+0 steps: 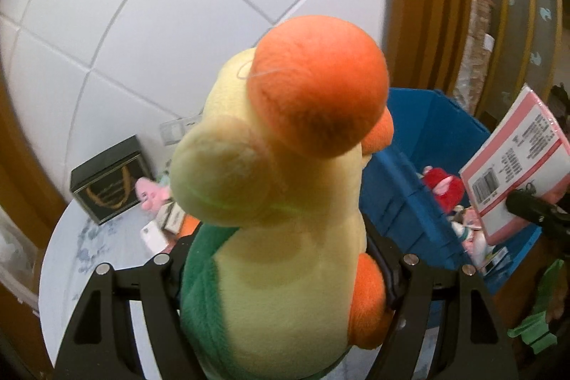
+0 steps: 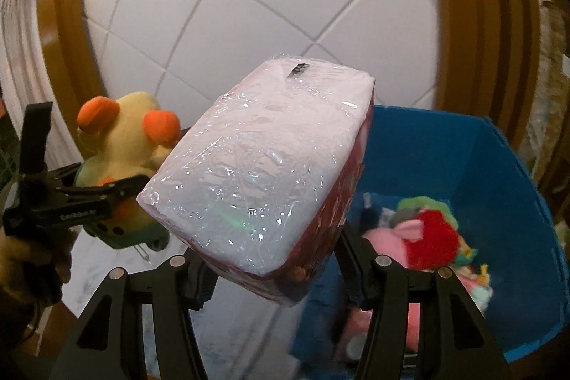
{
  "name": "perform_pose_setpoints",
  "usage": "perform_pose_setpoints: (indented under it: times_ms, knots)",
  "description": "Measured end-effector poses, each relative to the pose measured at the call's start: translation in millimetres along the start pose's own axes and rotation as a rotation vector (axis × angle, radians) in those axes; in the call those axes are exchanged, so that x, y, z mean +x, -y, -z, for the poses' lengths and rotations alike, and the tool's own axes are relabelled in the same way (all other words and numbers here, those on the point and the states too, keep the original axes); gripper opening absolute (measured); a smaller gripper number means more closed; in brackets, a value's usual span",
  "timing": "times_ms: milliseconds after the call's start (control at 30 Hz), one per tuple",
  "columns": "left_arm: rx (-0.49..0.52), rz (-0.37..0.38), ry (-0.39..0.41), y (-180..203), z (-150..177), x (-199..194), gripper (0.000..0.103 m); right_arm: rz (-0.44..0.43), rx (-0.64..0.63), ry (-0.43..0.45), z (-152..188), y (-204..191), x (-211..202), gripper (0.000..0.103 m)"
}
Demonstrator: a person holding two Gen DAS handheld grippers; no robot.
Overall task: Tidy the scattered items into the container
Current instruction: 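Carry the duck with left tool while right tool carries the pink box to crate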
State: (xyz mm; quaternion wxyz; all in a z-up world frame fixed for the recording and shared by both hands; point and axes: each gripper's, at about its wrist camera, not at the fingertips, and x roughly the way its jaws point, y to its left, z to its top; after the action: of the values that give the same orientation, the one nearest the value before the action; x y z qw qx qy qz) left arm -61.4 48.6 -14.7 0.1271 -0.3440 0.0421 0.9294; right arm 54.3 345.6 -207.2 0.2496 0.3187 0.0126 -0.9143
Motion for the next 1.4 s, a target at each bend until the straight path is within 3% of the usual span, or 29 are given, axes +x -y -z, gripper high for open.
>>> perform_pose_setpoints:
  times_ms: [567, 1000, 1233, 1267, 1333, 1400]
  knots:
    - [0.090, 0.156, -0.031, 112, -48, 51, 0.075, 0.176, 0.136, 0.038, 16, 113, -46, 0.057]
    - [0.179, 0.231, -0.034, 174, -80, 95, 0.075, 0.246, 0.217, 0.011, 30, 181, -36, 0.057]
    - [0.214, 0.257, -0.029, 198, -103, 113, 0.076, 0.275, 0.258, 0.006, 22, 220, -20, 0.058]
    - [0.216, 0.263, -0.022, 200, -106, 113, 0.076, 0.278, 0.265, 0.008, 21, 223, -19, 0.059]
    - [0.202, 0.288, 0.000, 202, -114, 112, 0.087, 0.284, 0.266, 0.015, 17, 229, -17, 0.065]
    - [0.174, 0.316, 0.000, 201, -122, 113, 0.094, 0.289, 0.256, 0.014, 14, 229, -14, 0.092]
